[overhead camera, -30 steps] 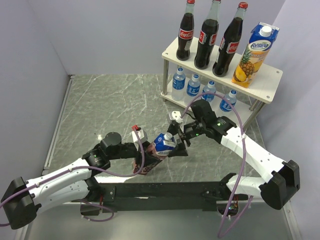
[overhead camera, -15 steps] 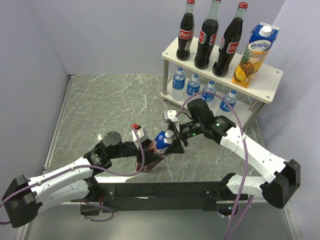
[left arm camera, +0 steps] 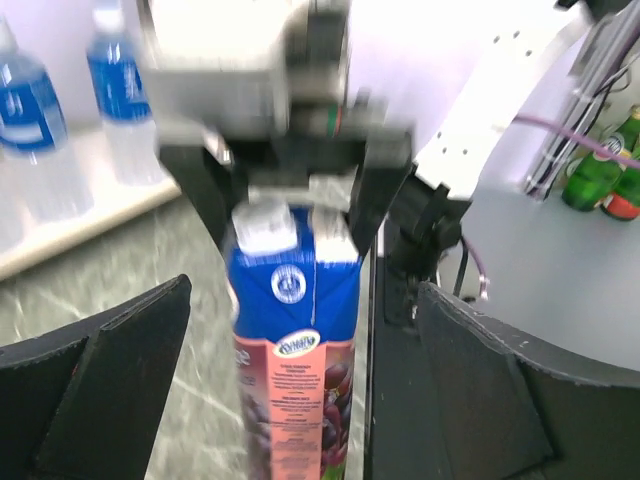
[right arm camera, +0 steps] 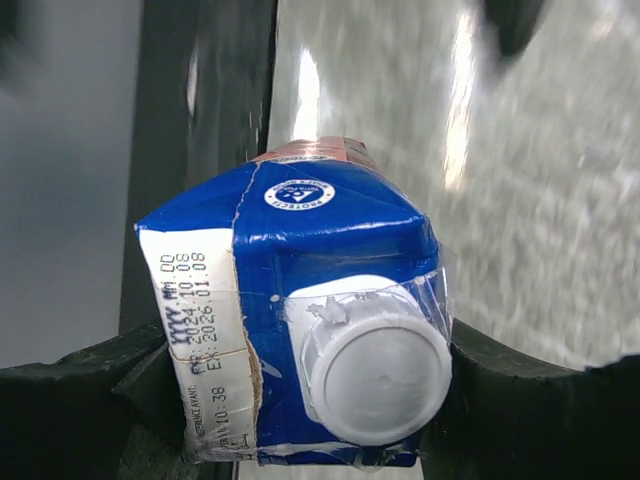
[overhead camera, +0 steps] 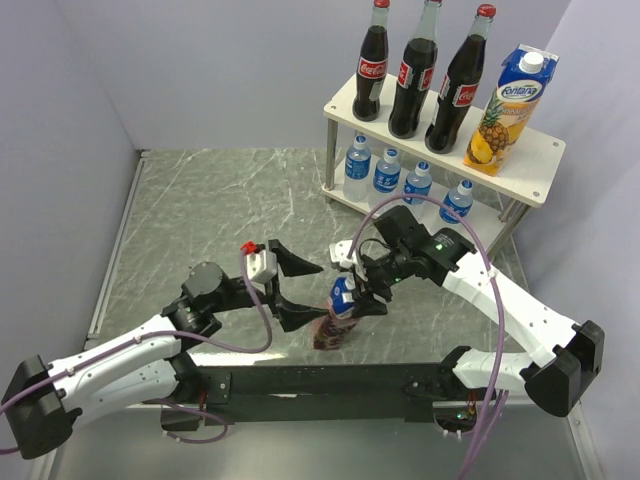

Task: Place and organize the beverage onto the shelf
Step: Adjust the drink at the center of the board.

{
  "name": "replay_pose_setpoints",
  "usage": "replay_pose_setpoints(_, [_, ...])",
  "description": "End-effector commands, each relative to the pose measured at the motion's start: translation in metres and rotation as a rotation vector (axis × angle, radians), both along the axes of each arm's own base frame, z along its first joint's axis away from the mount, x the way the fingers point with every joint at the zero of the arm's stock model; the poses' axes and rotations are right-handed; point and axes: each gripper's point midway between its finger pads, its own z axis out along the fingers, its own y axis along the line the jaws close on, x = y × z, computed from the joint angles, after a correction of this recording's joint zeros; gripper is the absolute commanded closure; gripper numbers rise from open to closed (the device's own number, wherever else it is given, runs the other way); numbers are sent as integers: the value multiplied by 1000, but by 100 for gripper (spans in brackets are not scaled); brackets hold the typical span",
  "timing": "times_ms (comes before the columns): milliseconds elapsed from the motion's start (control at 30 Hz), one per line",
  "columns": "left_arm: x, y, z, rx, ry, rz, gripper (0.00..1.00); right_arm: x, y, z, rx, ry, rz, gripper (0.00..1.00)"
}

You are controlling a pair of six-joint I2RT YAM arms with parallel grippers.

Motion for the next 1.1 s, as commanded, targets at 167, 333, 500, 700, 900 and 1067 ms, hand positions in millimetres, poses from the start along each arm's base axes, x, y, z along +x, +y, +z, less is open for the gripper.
replay_pose_setpoints(167, [1,10,32,-86,-113,41,0,-2,-8,47,69,-283,210,98])
replay_pose_setpoints(333, [-5,6,16,-72,-197,-7,1,-17,-26,57,53,-391,344,98])
replay_pose_setpoints(500, [-14,-20,-11,17,-294,-197,0,-26,-35,63,71,-529,495,99])
replay_pose_setpoints(700, [-21,-48,-46,140,-255,-458,1,-38,-45,62,54,-535,591,100])
replay_pose_setpoints(900, [-17,-67,-60,160,-228,-559,0,-45,-45,71,88,-585,616,100])
replay_pose_setpoints(1067, [-19,-75,-75,213,-156,-659,1,-48,-42,73,96,-592,637,100])
